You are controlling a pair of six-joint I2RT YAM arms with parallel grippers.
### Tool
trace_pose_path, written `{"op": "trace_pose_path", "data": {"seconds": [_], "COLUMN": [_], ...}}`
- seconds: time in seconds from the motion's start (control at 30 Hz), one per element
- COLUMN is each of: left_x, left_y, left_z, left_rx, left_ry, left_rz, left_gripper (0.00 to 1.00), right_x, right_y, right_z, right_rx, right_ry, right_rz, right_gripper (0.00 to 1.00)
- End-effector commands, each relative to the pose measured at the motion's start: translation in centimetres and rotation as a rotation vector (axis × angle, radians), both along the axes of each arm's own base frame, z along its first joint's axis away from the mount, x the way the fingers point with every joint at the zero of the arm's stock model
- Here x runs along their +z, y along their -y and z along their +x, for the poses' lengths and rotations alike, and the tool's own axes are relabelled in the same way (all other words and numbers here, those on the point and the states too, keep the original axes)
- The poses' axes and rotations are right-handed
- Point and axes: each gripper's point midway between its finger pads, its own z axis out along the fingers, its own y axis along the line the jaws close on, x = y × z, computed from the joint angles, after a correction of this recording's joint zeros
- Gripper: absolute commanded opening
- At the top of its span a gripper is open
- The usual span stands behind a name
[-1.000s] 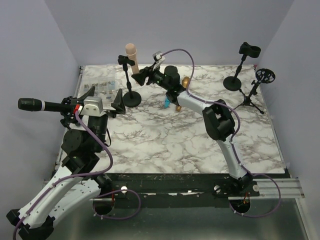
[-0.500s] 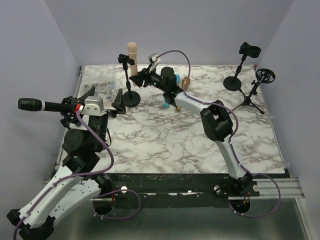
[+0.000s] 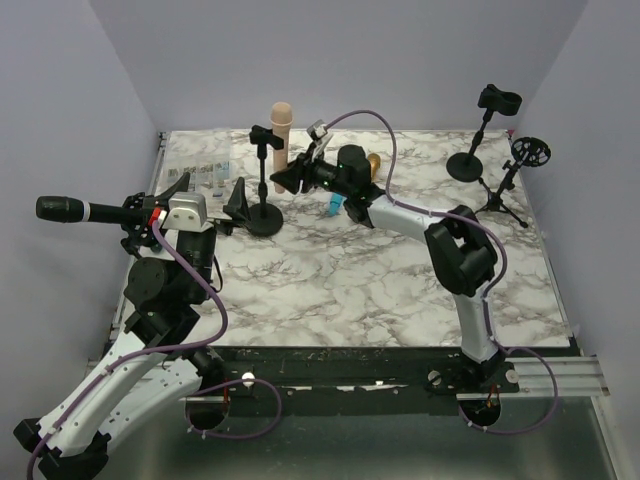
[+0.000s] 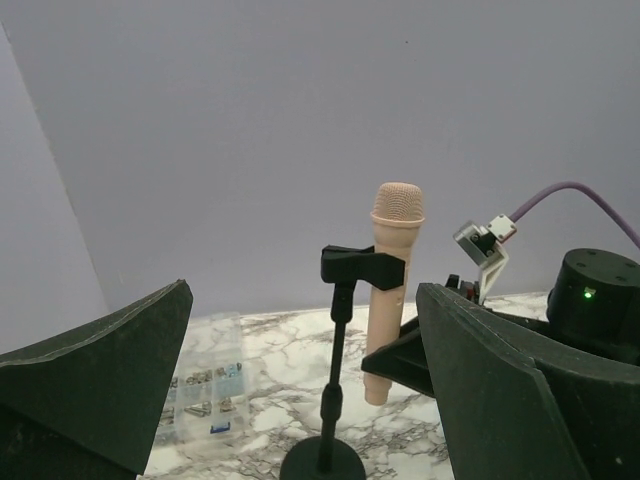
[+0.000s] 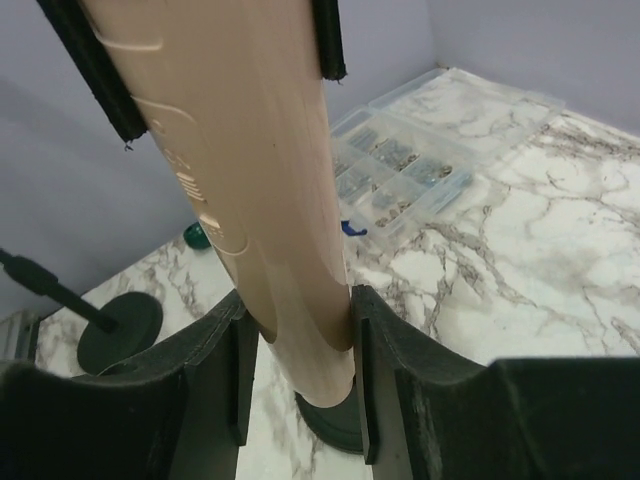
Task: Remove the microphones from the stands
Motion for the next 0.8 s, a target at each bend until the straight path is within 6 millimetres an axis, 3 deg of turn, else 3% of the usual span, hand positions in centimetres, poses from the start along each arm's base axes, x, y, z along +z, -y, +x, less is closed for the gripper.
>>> {"op": "trace_pose_path", "data": {"seconds": [0.0, 0.13, 0.37, 0.5, 0.77], "left_x": [0.1, 0.0, -0.2, -0.7, -1.7], "left_y": [-0.3, -0.1, 1.1, 2.8, 7.2], "left_z": [0.0, 0.0, 0.1, 0.4, 0.2], "left_rx": [0.013, 0.003, -0.059, -0.129, -0.330], "left_ry": [0.003, -0.001, -0.019, -0.032, -0.056], "left_rz": [-0.012, -0.015, -0.018, 0.002, 0.061], "left_gripper": [0.98, 0.98, 0.98, 0.99, 0.99], "right_x": [3.6, 3.4, 1.1, -0.4, 0.0], "right_y": [0.6, 2.1, 4.9, 6.9, 10.0], "right_z": [-4.4, -6.6, -10.9, -12.8, -15.3], "right_rx": [0.107, 0.136, 0.220, 0.234, 0.250], "right_ry": [0.060, 0.074, 0.120, 0.139, 0.207], "right_rz": [0.021, -0.025, -0.162, -0.247, -0.287], "right_gripper": [0.00, 0.00, 0.01, 0.01, 0.01]}}
